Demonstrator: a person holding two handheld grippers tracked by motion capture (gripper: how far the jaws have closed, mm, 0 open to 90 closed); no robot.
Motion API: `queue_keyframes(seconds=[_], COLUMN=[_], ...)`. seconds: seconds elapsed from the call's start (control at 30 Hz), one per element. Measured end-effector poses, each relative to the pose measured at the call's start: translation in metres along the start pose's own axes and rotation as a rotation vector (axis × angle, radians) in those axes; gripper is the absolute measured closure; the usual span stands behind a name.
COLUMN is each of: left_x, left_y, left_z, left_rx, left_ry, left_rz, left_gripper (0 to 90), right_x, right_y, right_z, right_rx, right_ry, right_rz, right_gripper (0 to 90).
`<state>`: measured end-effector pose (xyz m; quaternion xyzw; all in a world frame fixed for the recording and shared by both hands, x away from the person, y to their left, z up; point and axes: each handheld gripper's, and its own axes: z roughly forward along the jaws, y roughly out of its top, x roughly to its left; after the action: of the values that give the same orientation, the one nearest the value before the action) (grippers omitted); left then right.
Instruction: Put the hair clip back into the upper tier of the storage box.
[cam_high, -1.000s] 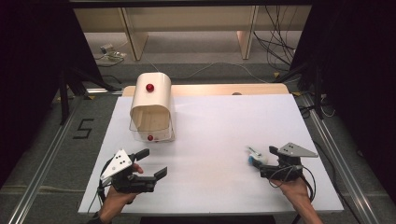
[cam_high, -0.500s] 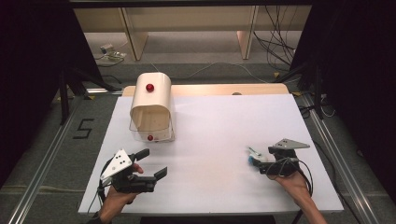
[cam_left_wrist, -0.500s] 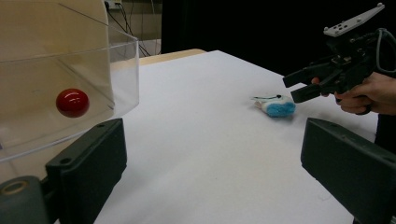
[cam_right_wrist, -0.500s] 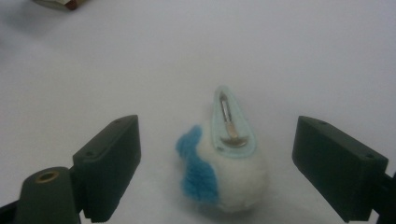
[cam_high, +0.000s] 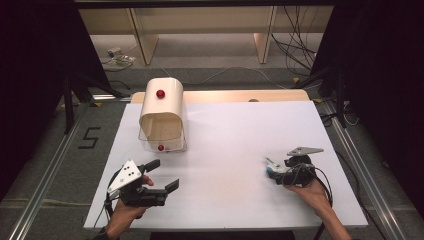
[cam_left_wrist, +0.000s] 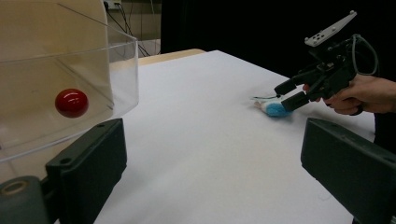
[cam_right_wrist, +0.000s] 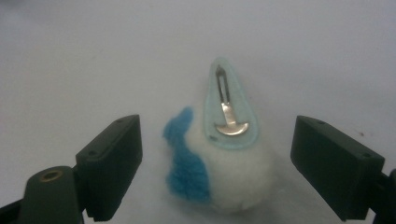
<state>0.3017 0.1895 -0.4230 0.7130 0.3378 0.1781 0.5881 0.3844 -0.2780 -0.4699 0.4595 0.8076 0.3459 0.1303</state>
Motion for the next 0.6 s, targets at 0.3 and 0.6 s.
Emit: queue_keyframes(seconds=[0.3,0.6], left_x=[0.0,0.0], left_y=[0.0,0.0], left_z=[0.0,0.0], left_rx=[-0.001,-0.003], left_ry=[-0.002,-0.002], left_rz=[0.001,-0.001], left_gripper=[6.6,6.6], right_x=[0.0,0.002], right_y=[0.0,0.002], right_z=[0.013,0.008], right_rx=[0.07,0.051], right_ry=[0.008,0.013], right_rz=[-0.028,-0.035], right_gripper=[31.7,45.8])
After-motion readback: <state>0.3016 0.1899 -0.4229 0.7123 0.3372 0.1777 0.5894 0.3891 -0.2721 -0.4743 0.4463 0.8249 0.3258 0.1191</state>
